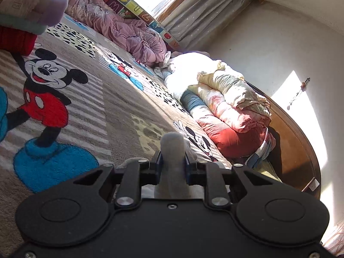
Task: Fold clothes
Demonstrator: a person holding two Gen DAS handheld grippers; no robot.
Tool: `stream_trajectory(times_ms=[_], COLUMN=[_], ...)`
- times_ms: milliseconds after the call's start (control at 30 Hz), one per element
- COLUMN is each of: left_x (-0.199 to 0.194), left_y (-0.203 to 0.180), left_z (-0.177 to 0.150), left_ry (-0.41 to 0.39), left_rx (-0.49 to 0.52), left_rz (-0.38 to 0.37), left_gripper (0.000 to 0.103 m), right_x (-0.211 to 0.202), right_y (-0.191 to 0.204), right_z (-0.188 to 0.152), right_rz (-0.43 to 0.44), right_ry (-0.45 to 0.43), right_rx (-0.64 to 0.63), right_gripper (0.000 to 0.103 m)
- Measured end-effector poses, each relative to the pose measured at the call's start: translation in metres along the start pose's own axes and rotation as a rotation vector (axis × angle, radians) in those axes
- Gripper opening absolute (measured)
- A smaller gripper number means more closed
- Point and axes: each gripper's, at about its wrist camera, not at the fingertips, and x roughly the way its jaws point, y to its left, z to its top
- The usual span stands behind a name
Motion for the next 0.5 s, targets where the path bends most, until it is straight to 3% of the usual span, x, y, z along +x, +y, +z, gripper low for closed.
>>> stream_trajectory(times_ms=[167,300,367,467,500], left_x=[0.018,0.026,0.027,0.033,0.034], left_y=[0.014,0.017,0.017,0.017,0.016], left_z=[0.001,0.003,0.001,-0.004,-0.005], left_ry=[0.028,0.037,0.05,0.085,0.091], left_rx=[-0.014,-0.016,-0.008,0.018,0.029], left_rz=[0.005,-0.007,0.005,0.072,0.092], left_gripper=[0.02,0.019,0.019,0.021,0.027], right_x=[0.015,0.006,0.006,0.01,0.01], right_y=[0.0,-0.022,-0.025,-0.03,-0.029], right_z=[0.002,0.001,0.0,-0.005,-0.005], right_rz=[-0.078,0.006,0.037,0.014,0.018], right_ry=[0.076,0.055,0.06,0.058,0.05], right_rx=[-0.02,0.172,0.187,0.197,0.198], right_gripper=[0.04,0.041,0.041,0.039,0.041])
